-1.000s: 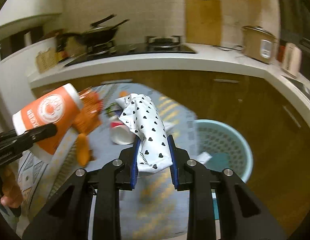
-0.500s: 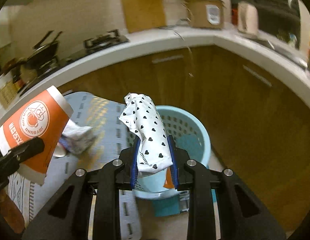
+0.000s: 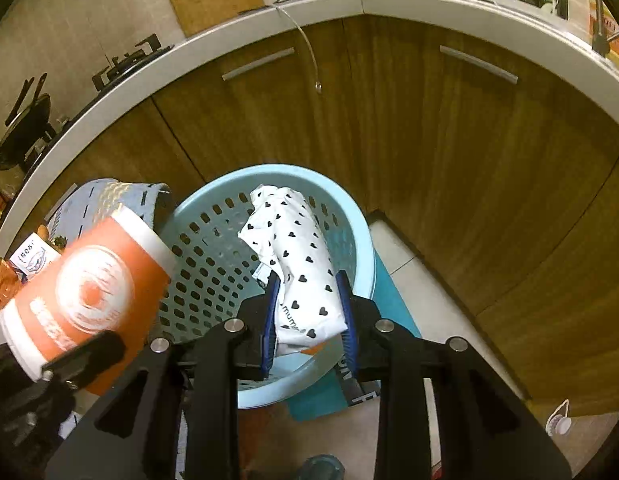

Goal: Collect trash
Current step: 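Drop the napkin and orange cup into the blue basket with both grippers, then grasp the milk carton with the right gripper while the left gripper grasps the bread roll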

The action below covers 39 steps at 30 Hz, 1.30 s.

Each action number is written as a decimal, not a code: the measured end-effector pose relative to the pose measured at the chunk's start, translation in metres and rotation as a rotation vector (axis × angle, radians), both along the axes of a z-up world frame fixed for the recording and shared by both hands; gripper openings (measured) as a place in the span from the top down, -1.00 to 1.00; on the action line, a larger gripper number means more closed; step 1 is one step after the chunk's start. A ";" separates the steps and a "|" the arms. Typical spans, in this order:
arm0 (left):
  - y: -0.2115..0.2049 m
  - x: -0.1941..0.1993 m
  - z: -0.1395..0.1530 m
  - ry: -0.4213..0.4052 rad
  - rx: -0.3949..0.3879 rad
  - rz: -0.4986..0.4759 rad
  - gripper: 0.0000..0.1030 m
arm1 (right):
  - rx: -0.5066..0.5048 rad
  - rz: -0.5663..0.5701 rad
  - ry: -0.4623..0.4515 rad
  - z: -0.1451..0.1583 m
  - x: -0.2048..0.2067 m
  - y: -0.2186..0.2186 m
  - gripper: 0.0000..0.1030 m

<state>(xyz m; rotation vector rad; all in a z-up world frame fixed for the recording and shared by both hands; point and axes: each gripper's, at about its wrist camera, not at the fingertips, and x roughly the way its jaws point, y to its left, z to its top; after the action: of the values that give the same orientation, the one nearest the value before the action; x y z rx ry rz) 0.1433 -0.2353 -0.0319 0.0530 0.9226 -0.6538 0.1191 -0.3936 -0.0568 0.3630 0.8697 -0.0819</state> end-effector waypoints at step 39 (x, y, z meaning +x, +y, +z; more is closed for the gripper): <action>0.130 -0.055 0.049 -0.135 -0.099 0.228 0.18 | -0.057 0.180 -0.214 0.071 -0.039 0.094 0.14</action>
<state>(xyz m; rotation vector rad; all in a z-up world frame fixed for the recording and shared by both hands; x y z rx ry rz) 0.0878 -0.1050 0.0173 -0.0947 0.7519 -0.4767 0.0796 -0.2993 0.0147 0.2339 0.6831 0.0974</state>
